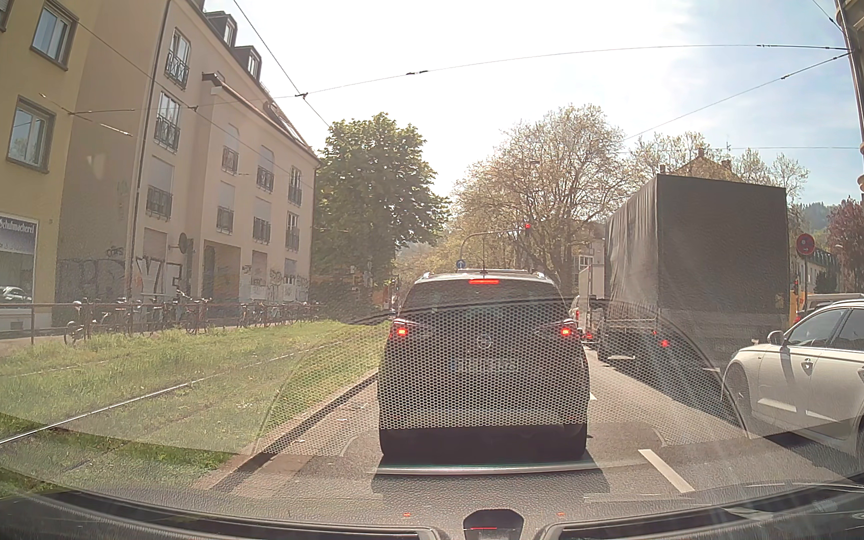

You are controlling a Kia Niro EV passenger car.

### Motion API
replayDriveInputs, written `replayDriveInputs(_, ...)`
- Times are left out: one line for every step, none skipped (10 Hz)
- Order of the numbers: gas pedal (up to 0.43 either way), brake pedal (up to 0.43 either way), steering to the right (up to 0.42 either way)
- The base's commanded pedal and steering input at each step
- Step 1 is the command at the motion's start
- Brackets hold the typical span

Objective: Follow the waypoints while adhering to traffic rules and regulations

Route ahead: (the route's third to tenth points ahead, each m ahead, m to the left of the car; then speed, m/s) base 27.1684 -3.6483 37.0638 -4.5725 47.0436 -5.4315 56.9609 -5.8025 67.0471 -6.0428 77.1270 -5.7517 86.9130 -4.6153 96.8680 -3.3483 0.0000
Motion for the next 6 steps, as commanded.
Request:
replayDriveInputs(0.000, 0.207, 0.051)
replayDriveInputs(0.000, 0.201, 0.050)
replayDriveInputs(0.000, 0.201, 0.051)
replayDriveInputs(0.000, 0.201, 0.051)
replayDriveInputs(0.000, 0.201, 0.052)
replayDriveInputs(0.000, 0.207, 0.053)
